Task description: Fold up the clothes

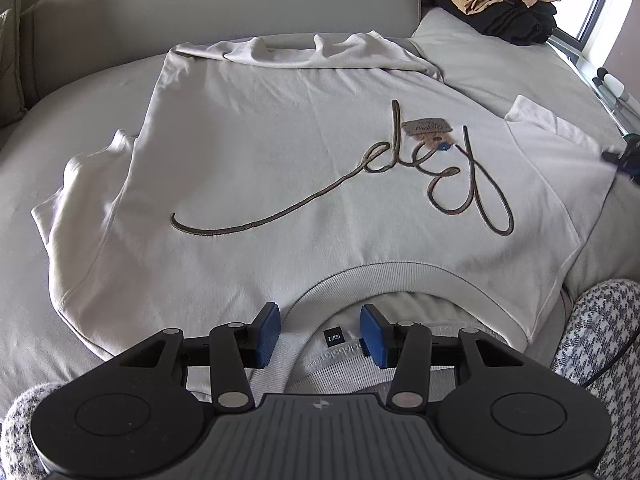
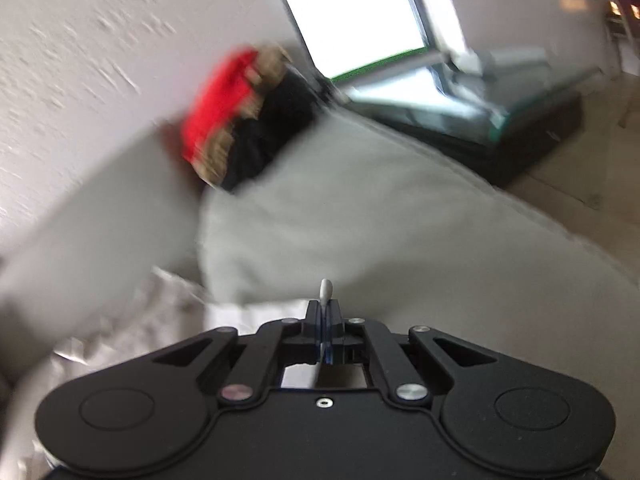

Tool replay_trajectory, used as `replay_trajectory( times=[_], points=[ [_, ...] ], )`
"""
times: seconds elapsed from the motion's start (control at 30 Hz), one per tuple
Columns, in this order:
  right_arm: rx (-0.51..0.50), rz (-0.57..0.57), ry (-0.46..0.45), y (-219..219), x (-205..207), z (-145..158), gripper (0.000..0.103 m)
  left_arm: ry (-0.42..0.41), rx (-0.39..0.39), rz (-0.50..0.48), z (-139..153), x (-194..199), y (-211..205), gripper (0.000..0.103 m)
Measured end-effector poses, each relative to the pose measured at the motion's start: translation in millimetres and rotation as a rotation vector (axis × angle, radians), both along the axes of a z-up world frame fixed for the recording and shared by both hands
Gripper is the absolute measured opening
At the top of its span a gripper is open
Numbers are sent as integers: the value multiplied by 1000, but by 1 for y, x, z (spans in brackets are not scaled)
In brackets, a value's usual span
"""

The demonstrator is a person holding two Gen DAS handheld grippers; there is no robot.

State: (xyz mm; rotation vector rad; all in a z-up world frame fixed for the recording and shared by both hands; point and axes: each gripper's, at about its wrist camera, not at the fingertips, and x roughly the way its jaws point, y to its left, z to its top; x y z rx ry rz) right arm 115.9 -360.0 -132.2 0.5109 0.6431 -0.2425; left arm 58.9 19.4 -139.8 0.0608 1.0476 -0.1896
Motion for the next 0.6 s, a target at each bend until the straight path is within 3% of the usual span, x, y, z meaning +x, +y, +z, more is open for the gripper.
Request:
replay_trajectory(
  times=[0.1, 0.23, 0.4, 0.47, 0.6],
  points=[
    [4, 9, 32, -1, 4, -1, 7, -5, 7, 1, 1, -2, 0, 45],
    [32, 55, 25, 4, -11, 20, 40, -7, -13, 19, 5, -6, 6, 45],
    [15, 124, -5, 32, -35, 43, 45, -28, -31, 63, 12, -13, 19, 45],
    [13, 200, 6, 49, -34, 44, 45, -48, -33, 93, 15, -16, 27, 44],
    [17, 436, 107, 97, -19, 22, 13, -96, -2, 163, 20, -14, 42, 40]
  ],
)
